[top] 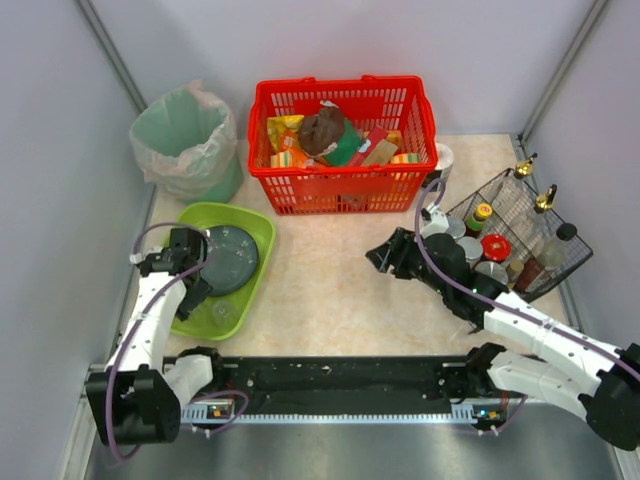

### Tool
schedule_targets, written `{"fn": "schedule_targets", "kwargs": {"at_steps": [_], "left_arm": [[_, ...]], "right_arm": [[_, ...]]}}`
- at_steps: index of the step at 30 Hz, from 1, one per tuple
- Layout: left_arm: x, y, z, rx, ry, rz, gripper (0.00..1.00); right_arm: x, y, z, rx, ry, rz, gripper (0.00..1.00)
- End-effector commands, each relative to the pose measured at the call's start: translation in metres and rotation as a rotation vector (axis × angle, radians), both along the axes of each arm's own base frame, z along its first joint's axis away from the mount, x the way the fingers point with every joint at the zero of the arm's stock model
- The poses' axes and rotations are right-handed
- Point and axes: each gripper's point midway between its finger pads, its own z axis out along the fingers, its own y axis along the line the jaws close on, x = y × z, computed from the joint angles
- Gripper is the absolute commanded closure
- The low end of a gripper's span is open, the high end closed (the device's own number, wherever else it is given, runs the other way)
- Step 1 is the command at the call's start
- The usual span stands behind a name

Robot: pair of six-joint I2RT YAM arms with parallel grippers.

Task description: Clear the kitchen counter

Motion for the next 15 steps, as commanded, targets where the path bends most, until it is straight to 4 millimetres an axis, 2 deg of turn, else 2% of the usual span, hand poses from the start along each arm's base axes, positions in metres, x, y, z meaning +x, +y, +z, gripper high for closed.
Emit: {"fn": "schedule_targets", "kwargs": {"at_steps": [1, 4, 7, 12, 15], "left_arm": [[0.001, 0.008, -0.010, 0.036, -0.005, 0.086, 0.88], [0.001, 0.014, -0.015, 0.062, 0.003, 0.107, 0.80], [0.002, 0.013, -0.019, 0.057, 0.003, 0.109, 0.64], [0.005, 0.017, -0.008, 0.076, -0.030, 0.119, 0.16], [0.008, 0.020, 0.004, 0.090, -0.065, 0.108, 0.07]], "right_arm": [[0.004, -0.001, 0.014, 0.043, -0.031, -0.012, 0.37], [0.004, -0.002, 0.014, 0.044, -0.033, -0.013, 0.37], [0.005, -0.003, 0.015, 0.044, -0.035, -0.016, 0.36], [0.005, -0.005, 0.016, 0.043, -0.028, -0.022, 0.36], [0.005, -0.009, 0.016, 0.042, -0.024, -0.041, 0.36]]}}
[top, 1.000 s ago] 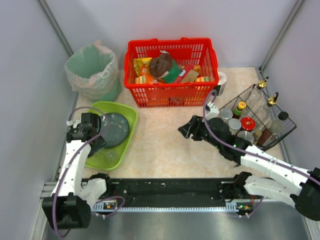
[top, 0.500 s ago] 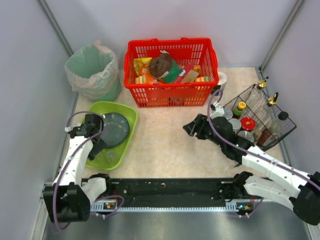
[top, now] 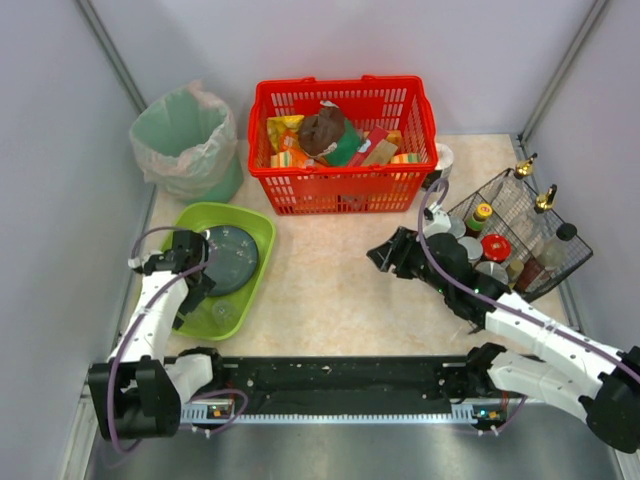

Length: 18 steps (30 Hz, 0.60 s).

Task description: Clear the kitchen counter

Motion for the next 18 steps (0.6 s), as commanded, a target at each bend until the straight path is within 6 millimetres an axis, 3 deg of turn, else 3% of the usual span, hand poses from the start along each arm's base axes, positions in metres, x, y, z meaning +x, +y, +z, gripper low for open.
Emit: {"fn": "schedule_targets", "kwargs": {"at_steps": [1, 5, 12, 18], "left_arm": [[0.011, 0.010, 0.027, 0.055, -0.096, 0.019, 0.07], [0.011, 0.011, 0.049, 0.062, -0.139, 0.008, 0.05], [0.022, 0.001, 0.112, 0.048, -0.292, -0.167, 0.04], [0.037, -0.046, 0.165, -0.074, -0.494, -0.525, 0.04]], "right_arm": [[0.003, -0.008, 0.016, 0.035, -0.031, -0.041, 0.36], [0.002, -0.013, 0.020, 0.023, -0.038, -0.054, 0.35], [-0.005, -0.018, 0.034, -0.036, -0.044, -0.019, 0.31], [-0.024, -0.023, 0.058, -0.114, -0.113, 0.100, 0.16]]}}
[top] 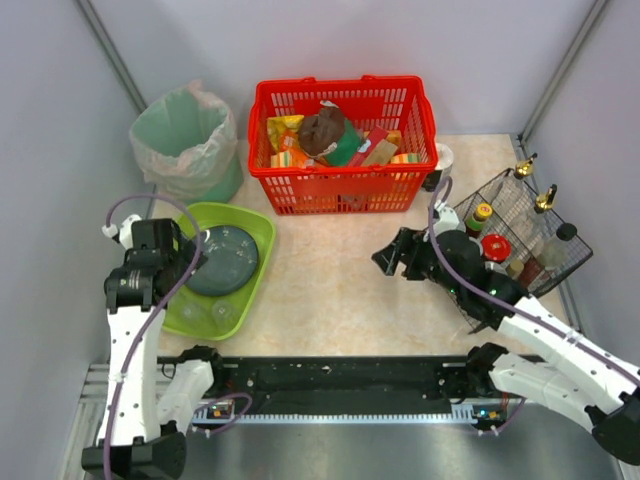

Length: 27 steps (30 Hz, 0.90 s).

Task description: Clear the kitchen counter

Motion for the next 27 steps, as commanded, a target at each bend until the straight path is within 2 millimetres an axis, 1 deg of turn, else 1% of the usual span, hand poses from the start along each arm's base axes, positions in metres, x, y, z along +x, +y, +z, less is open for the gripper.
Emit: {"fn": "schedule_targets", "kwargs": {"at_steps": [1, 3, 4, 7, 8, 11, 14, 18, 21, 24, 27], "left_arm": [[0.009, -0.048, 0.046, -0.079, -0.174, -0.357, 0.04], [0.012, -0.077, 0.065, -0.143, -0.288, -0.515, 0.03], [0.010, -0.090, 0.074, -0.176, -0.332, -0.580, 0.01], [0.004, -0.133, 0.097, -0.307, -0.444, -0.786, 0.01], [0.000, -0.145, 0.101, -0.351, -0.468, -0.838, 0.02], [-0.016, -0.168, 0.118, -0.415, -0.545, -0.958, 0.01], [-0.030, -0.179, 0.125, -0.431, -0.580, -1.033, 0.01], [-0.040, -0.187, 0.125, -0.445, -0.588, -1.097, 0.01], [-0.040, -0.191, 0.121, -0.452, -0.587, -1.128, 0.01], [-0.035, -0.190, 0.115, -0.428, -0.572, -1.137, 0.01], [-0.032, -0.194, 0.119, -0.418, -0.598, -1.170, 0.01]], "right_arm": [[-0.012, -0.010, 0.049, -0.032, -0.111, 0.074, 0.15], [-0.018, -0.015, 0.064, -0.042, -0.124, 0.085, 0.13], [-0.021, -0.017, 0.073, -0.043, -0.130, 0.095, 0.13], [-0.030, -0.021, 0.096, -0.033, -0.158, 0.117, 0.12], [-0.033, -0.024, 0.103, -0.031, -0.173, 0.116, 0.12], [-0.037, -0.041, 0.120, -0.034, -0.207, 0.063, 0.12], [-0.043, -0.053, 0.138, -0.015, -0.231, 0.025, 0.13], [-0.053, -0.054, 0.148, 0.011, -0.228, 0.045, 0.13], [-0.058, -0.060, 0.149, 0.019, -0.219, 0.033, 0.14], [-0.065, -0.067, 0.153, 0.032, -0.223, 0.020, 0.14], [-0.074, -0.072, 0.161, 0.034, -0.255, 0.044, 0.14]]}}
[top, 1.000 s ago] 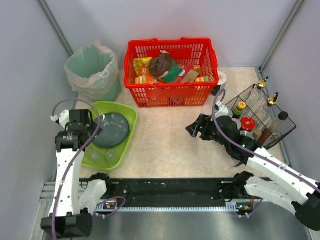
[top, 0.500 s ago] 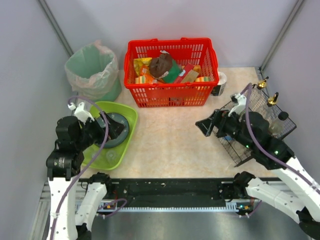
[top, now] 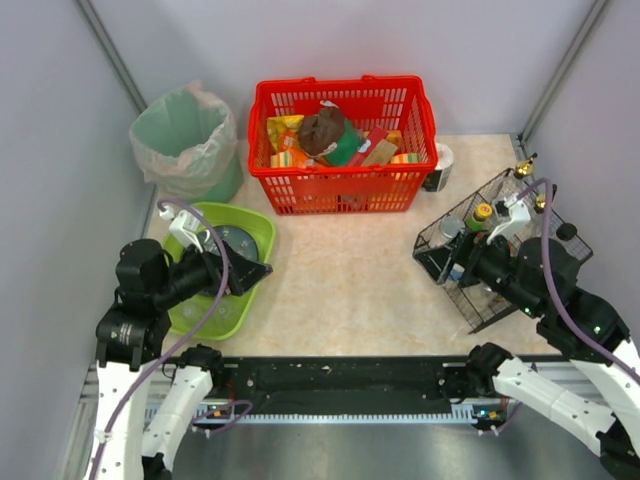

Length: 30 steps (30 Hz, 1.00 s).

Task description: Clear the kitchen counter

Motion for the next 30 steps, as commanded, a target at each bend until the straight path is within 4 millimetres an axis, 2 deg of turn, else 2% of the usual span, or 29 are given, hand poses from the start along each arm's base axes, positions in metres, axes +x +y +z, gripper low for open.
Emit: {"fn": "schedule_targets", "kwargs": {"at_steps": [1, 6, 12, 15, 19, 23, 30], "left_arm": [[0.009, -0.008, 0.017, 0.003, -0.124, -0.061, 0.01], [0.016, -0.006, 0.024, 0.036, -0.153, -0.055, 0.01], [0.017, 0.002, 0.027, 0.087, -0.152, -0.020, 0.02], [0.012, 0.009, 0.037, 0.104, -0.180, 0.020, 0.01], [0.006, 0.027, 0.054, 0.157, -0.229, 0.119, 0.01], [0.001, 0.042, 0.065, 0.202, -0.240, 0.193, 0.01], [0.002, 0.042, 0.071, 0.190, -0.247, 0.204, 0.01]], "right_arm": [[-0.015, -0.015, 0.029, 0.030, -0.066, 0.000, 0.14], [-0.036, -0.036, 0.049, 0.000, -0.122, 0.014, 0.13], [-0.063, -0.097, 0.073, -0.025, -0.203, -0.136, 0.13], [-0.074, -0.128, 0.090, 0.011, -0.261, -0.237, 0.13], [-0.083, -0.159, 0.102, 0.045, -0.305, -0.348, 0.13], [-0.091, -0.176, 0.106, 0.075, -0.331, -0.406, 0.13], [-0.093, -0.184, 0.102, 0.089, -0.333, -0.437, 0.13]]}}
